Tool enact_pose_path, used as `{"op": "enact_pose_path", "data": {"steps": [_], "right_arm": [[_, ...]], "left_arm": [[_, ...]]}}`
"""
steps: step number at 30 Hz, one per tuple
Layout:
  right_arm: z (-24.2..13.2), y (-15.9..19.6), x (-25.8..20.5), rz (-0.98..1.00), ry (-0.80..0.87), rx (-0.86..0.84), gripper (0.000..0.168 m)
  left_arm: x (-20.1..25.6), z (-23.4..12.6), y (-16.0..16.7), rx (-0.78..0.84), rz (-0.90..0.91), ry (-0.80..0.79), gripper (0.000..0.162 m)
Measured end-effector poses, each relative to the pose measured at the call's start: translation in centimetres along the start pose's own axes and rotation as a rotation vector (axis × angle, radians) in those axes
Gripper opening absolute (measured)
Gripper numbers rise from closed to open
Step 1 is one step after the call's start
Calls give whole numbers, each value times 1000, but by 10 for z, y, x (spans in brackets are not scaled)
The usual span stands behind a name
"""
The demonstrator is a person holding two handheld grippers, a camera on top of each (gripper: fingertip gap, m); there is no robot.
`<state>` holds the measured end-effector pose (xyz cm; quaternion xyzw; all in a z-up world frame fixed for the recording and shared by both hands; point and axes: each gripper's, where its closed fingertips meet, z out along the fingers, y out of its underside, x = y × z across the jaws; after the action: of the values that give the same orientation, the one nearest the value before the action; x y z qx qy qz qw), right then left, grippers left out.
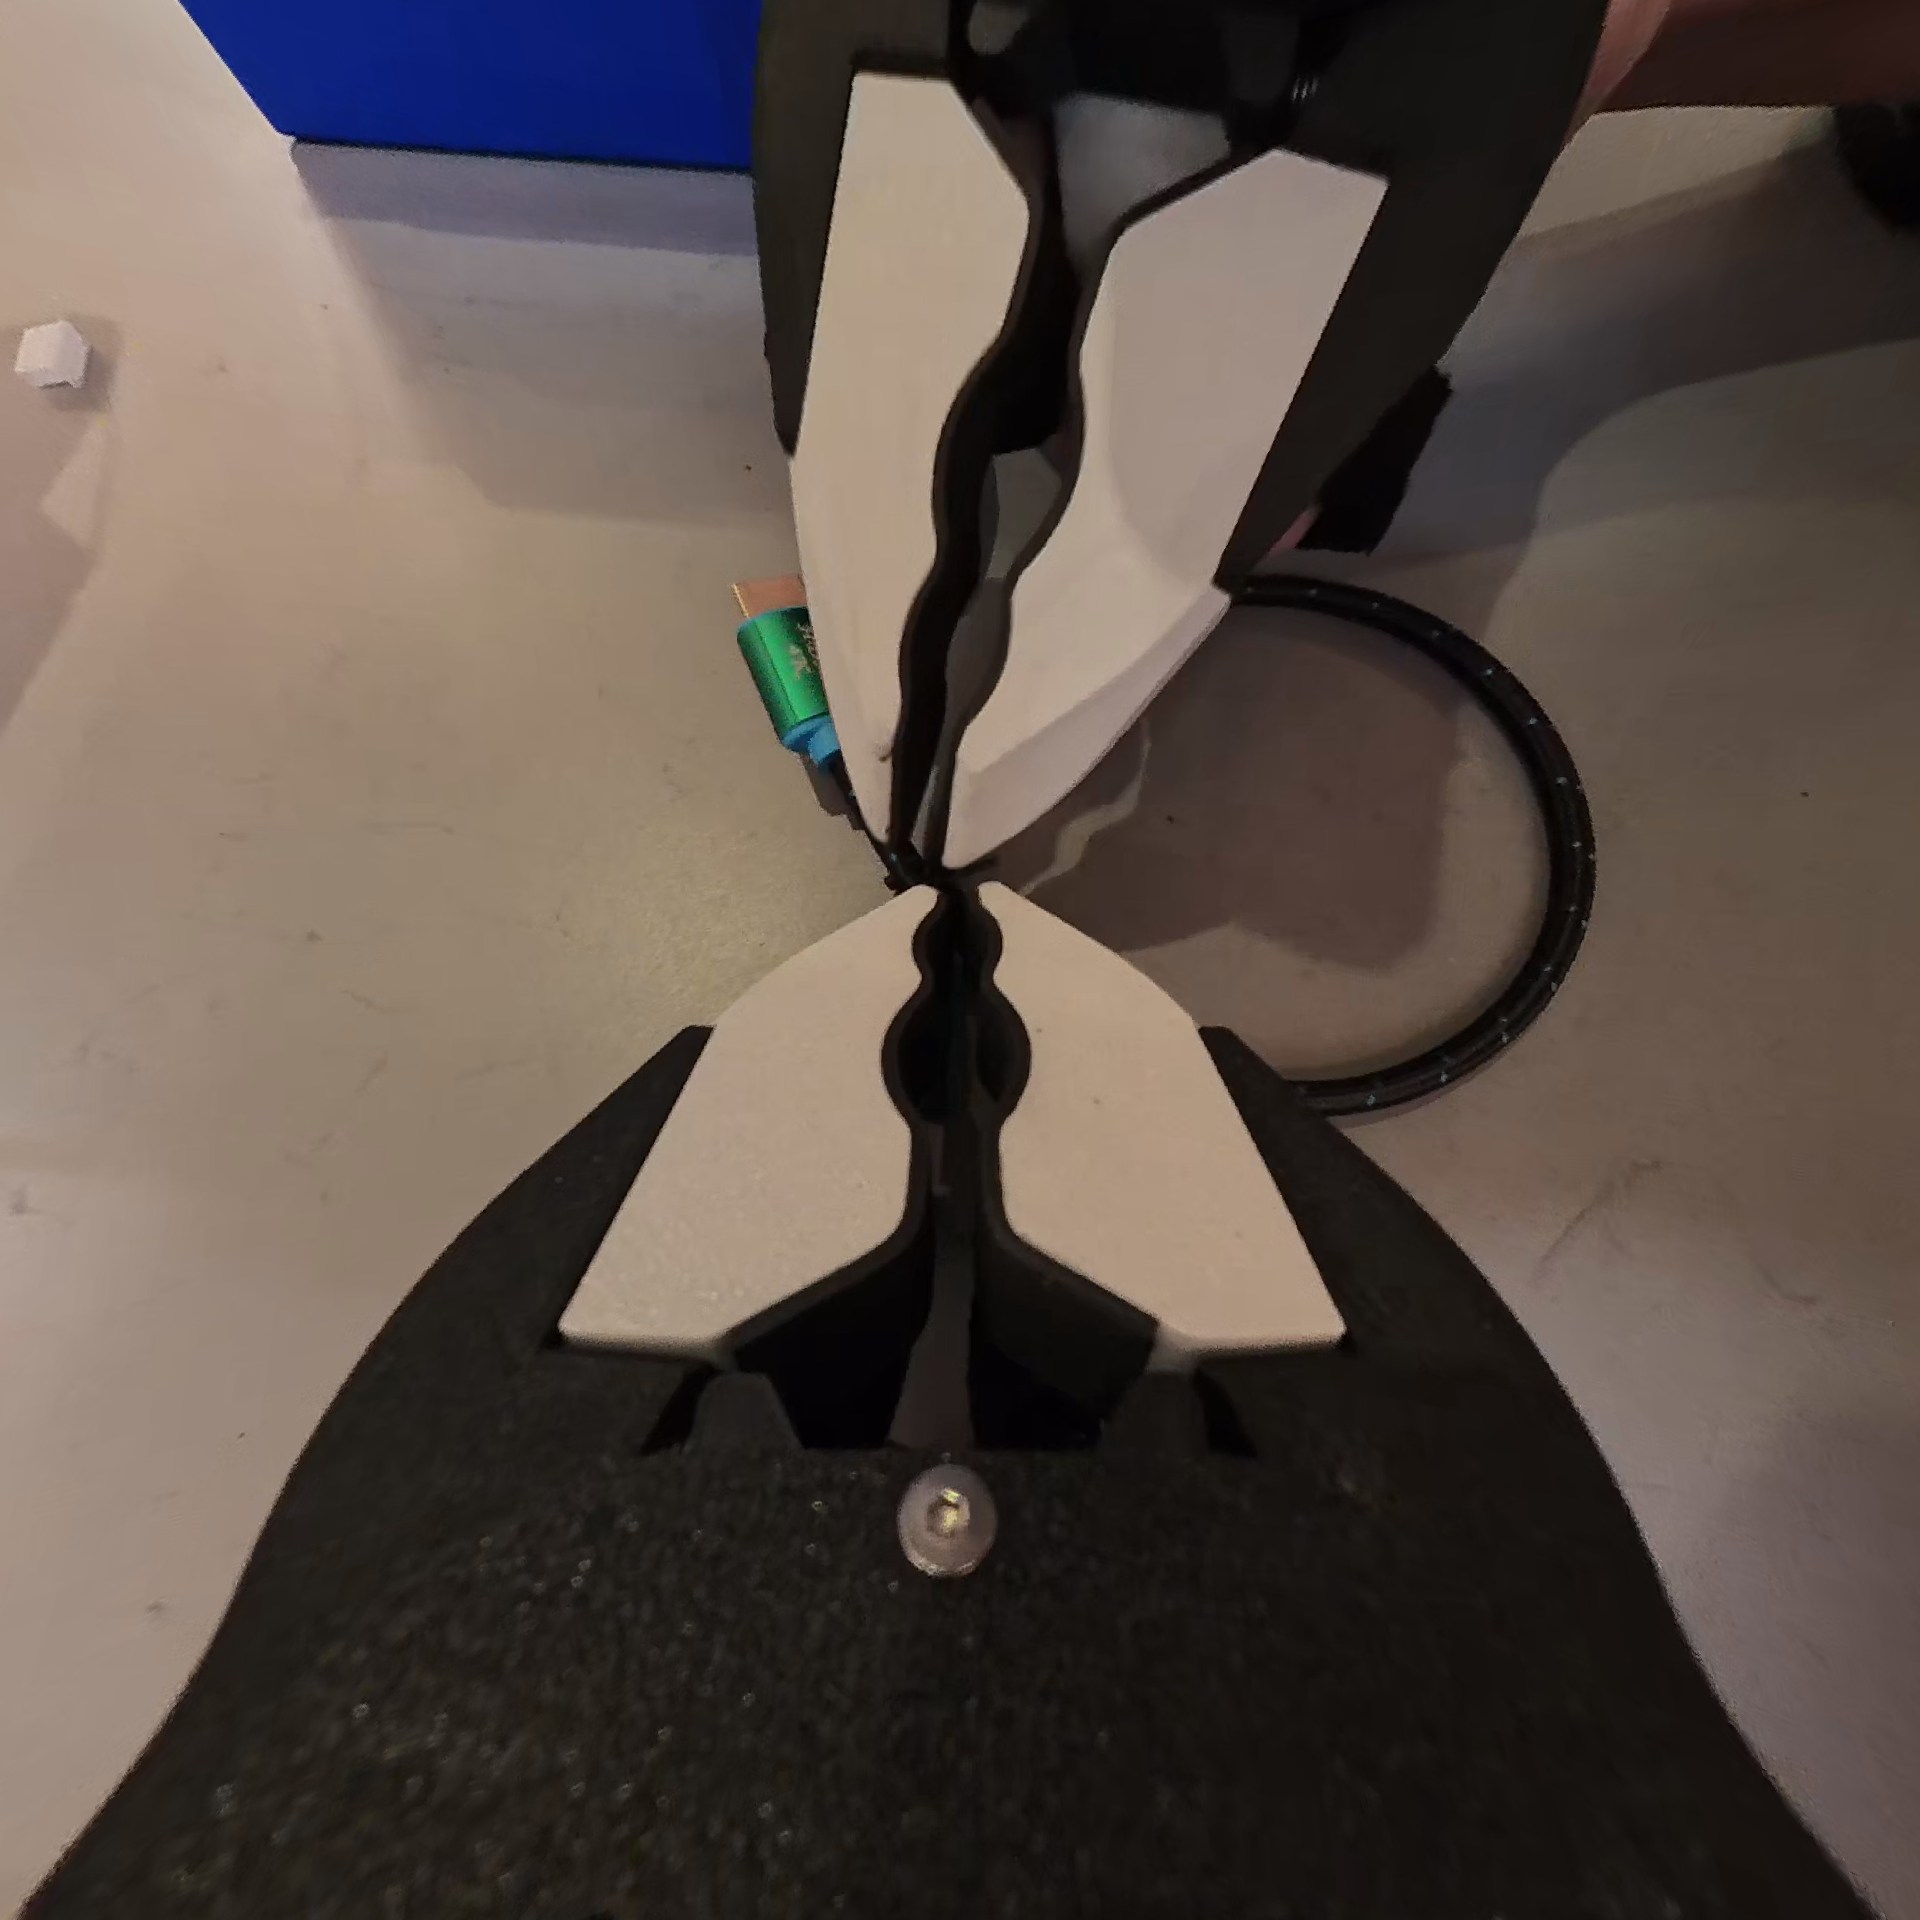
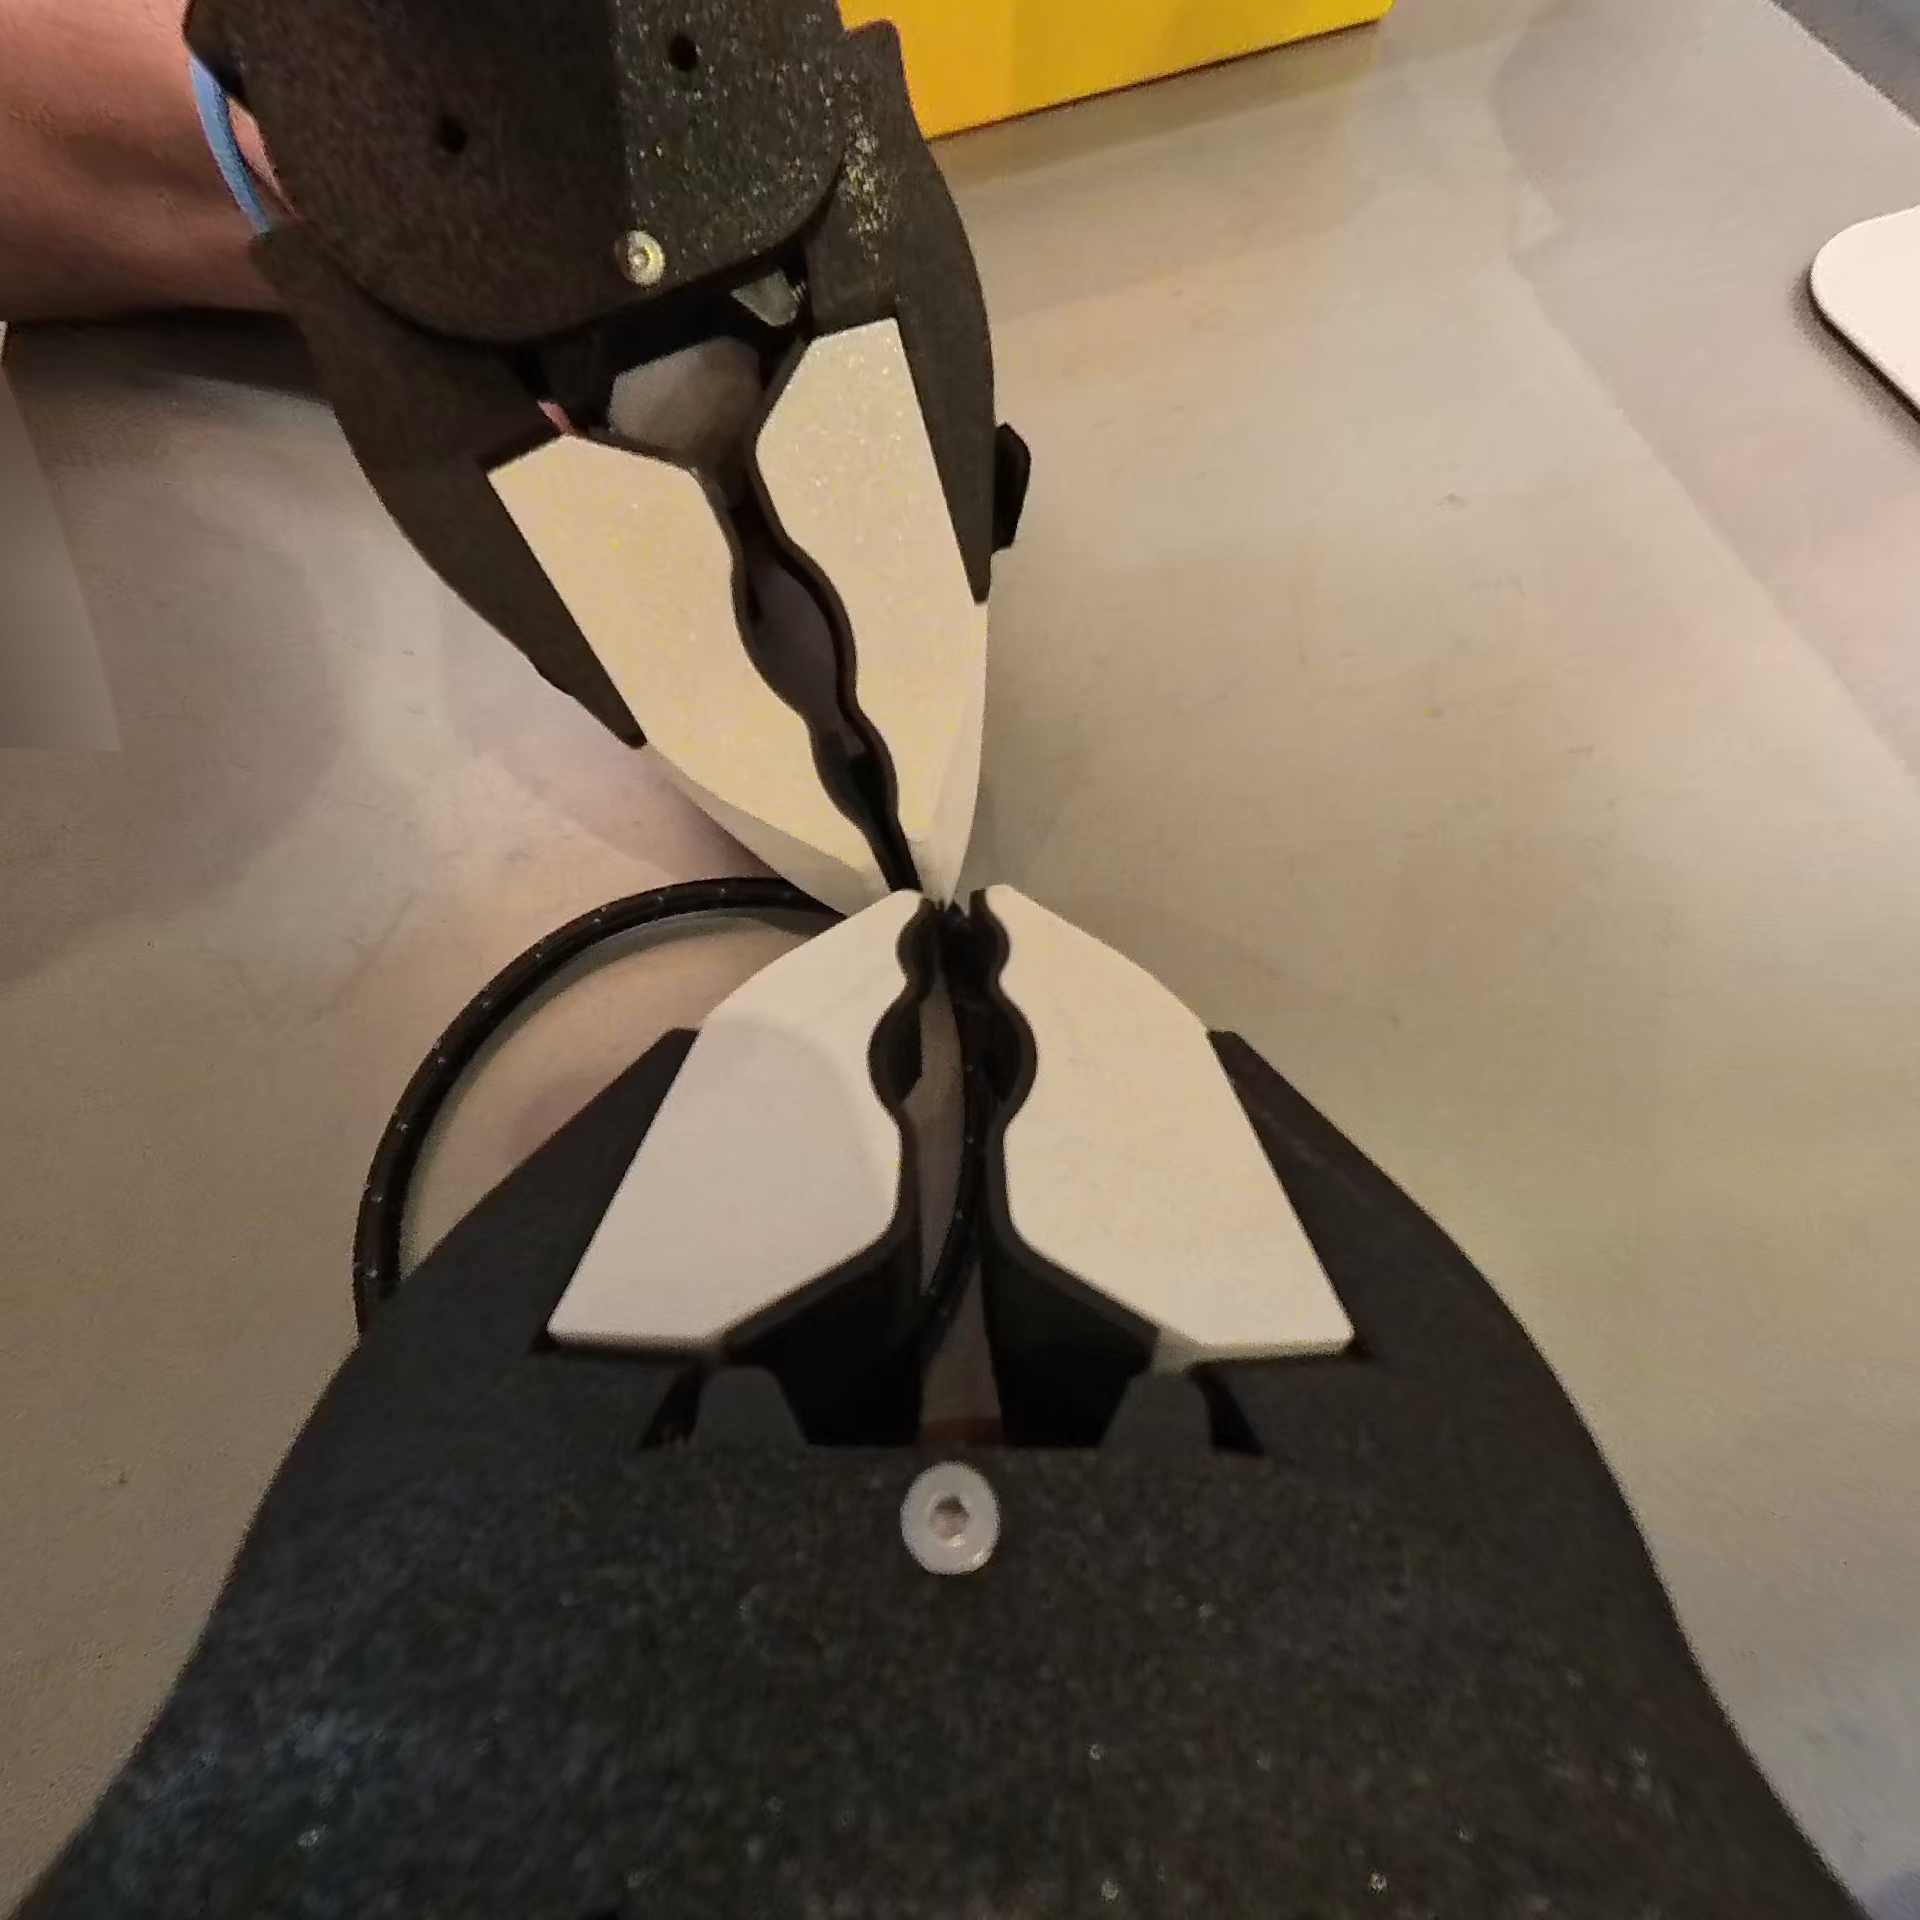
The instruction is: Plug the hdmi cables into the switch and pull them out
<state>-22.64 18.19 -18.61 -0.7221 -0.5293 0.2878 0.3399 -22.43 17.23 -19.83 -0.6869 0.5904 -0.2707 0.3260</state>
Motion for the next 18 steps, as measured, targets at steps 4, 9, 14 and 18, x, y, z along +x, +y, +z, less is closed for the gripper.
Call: {"op": "enact_pose_path", "data": {"steps": [4, 9, 14, 18], "right_arm": [[2, 0, -2, 3, -21, -7, 0], [-1, 7, 1, -15, 9, -39, 0], [-3, 18, 0, -61, 45, -75, 0], [-8, -2, 3, -38, 69, 7, 0]], "left_arm": [[0, 0, 0, 0, 3, -2, 2], [-1, 0, 0, 1, -2, -8, 2], [-6, -1, 1, 0, -24, -17, 2], [-5, -1, 1, 0, -22, -17, 2]]}}
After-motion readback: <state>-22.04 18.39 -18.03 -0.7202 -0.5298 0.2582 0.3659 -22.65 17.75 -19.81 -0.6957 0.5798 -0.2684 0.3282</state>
